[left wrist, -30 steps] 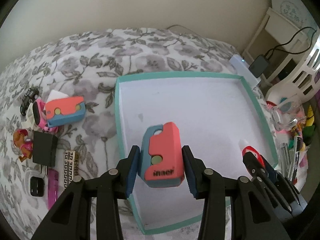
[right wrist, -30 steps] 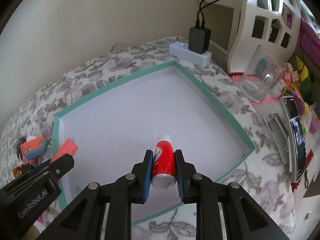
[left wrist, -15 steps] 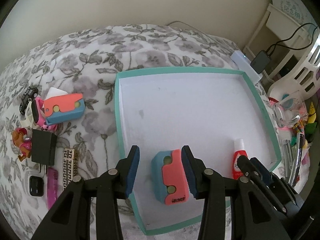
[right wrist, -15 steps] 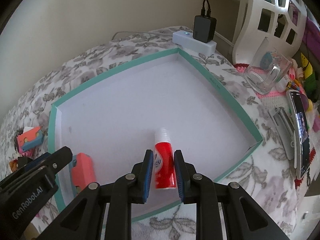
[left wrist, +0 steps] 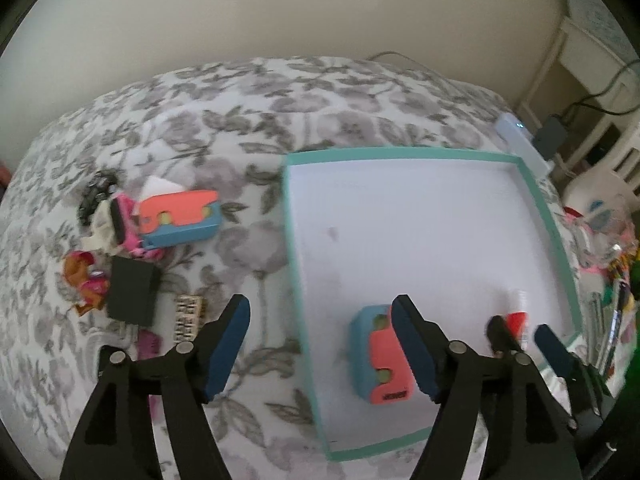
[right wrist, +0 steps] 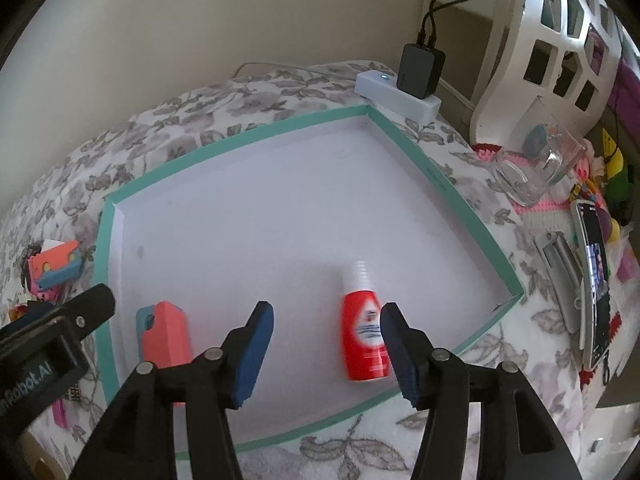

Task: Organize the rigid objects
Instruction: 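Lower and release red bottle in tray while left gripper releases block there, then withdraw both open grippers from the tray back toward the pile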

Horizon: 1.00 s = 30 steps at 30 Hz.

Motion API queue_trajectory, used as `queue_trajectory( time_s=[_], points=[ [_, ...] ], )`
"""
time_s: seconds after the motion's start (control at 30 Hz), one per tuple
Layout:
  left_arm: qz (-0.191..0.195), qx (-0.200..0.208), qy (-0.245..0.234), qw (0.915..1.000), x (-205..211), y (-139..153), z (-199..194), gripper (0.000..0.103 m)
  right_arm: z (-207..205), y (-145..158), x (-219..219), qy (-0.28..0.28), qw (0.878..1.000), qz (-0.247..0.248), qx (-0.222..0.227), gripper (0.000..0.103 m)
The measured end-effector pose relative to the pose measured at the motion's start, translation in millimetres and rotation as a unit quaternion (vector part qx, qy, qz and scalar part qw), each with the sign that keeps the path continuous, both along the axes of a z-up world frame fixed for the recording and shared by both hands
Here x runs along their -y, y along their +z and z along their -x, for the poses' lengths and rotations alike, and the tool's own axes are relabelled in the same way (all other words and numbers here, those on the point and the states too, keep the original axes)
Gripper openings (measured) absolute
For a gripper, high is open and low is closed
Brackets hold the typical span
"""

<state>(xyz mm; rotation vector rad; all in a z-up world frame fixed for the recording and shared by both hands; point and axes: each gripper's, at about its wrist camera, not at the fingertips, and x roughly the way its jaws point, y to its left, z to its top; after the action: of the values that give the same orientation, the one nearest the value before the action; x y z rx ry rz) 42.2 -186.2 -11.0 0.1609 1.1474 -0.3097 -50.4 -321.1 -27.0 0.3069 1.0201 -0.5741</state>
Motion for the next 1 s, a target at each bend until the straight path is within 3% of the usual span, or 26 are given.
queue_trajectory(
  time_s=[0.13,0.37,0.43,0.57,1.0],
  points=[
    [-0.021,0.000,0.028,0.9994,-12,-4,-5,0.086,-2,0,-3,0.006,1.000,0.008,-0.003,0.067],
    [-0.051,-0.010,0.067,0.9964,-28,-16,-13,0.089,-4,-3,-6,0.017,1.000,0.010,-0.001,0.082],
    [-0.052,-0.016,0.072,0.9959,-32,-19,-14,0.099,-5,-3,-8,0.021,1.000,0.011,0.000,0.088],
    [-0.050,-0.023,0.081,0.9952,-37,-21,-17,0.100,-7,-3,-11,0.031,0.999,0.007,0.005,0.103],
    [-0.048,-0.017,0.115,0.9921,-71,-1,-28,0.100,-8,14,-20,0.049,0.997,0.000,0.059,0.103]
  ],
)
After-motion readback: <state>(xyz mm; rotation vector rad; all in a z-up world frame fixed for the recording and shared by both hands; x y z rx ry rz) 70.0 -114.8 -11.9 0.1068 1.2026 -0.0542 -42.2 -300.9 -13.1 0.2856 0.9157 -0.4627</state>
